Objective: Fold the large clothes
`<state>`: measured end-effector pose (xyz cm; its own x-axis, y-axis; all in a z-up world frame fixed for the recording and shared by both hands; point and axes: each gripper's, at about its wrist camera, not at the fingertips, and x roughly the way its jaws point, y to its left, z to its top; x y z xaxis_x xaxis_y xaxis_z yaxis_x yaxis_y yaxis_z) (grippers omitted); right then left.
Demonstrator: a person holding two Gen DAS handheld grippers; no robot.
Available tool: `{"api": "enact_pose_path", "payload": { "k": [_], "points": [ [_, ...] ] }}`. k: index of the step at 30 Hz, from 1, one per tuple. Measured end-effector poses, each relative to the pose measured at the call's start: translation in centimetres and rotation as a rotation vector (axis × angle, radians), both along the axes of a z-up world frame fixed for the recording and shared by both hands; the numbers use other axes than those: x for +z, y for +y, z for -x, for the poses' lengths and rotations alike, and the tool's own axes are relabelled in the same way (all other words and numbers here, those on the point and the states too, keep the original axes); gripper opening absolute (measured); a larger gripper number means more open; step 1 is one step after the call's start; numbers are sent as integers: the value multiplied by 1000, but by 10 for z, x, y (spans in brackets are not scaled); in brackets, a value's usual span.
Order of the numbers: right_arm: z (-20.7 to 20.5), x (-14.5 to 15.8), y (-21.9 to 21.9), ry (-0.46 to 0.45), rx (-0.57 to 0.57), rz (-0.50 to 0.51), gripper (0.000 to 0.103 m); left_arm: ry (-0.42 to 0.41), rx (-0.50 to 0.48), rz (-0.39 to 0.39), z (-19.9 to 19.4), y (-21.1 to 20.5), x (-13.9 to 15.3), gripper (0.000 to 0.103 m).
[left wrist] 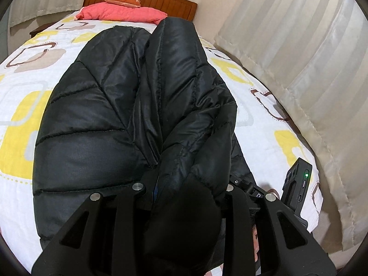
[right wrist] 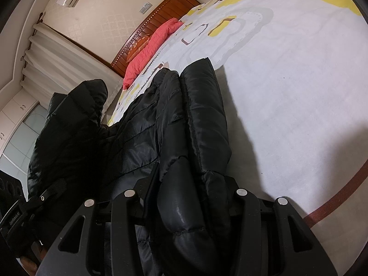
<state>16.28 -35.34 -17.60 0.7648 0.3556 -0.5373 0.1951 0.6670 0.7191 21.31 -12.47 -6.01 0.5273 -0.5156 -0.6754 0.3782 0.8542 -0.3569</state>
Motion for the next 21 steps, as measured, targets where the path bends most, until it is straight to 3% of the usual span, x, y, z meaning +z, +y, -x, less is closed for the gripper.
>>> {"api": "enact_pose_path", "payload": {
  "k": [14, 21],
  "points": [
    [0, 2, 0, 1, 0, 14, 43, 10, -31, -22, -7, -18, -7, 28],
    [-1, 4, 0, 4, -2, 29, 43, -1, -92, -25, -6, -41, -4, 28]
  ]
}}
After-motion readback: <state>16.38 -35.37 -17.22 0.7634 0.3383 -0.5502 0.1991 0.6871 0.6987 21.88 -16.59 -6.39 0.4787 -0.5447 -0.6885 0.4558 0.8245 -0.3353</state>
